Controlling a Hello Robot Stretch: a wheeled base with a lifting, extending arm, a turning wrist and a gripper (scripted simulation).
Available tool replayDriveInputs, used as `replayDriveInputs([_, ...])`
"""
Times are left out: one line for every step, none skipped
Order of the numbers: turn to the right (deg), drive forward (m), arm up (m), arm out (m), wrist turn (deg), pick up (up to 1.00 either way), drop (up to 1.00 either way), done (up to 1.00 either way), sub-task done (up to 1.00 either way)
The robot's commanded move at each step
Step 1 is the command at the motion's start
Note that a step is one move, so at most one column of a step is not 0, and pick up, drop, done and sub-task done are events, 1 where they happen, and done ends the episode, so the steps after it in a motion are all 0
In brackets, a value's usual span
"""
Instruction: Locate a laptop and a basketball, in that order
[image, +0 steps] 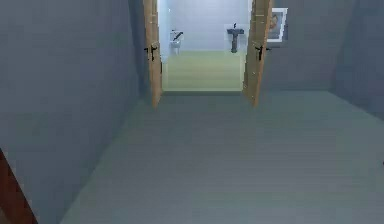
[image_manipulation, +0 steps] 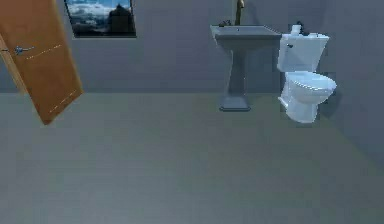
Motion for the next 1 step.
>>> replayDriveInputs([36.0, 0.00, 0.00, 0.00, 0.0, 0.00, 0.00, 0.00, 0.00])
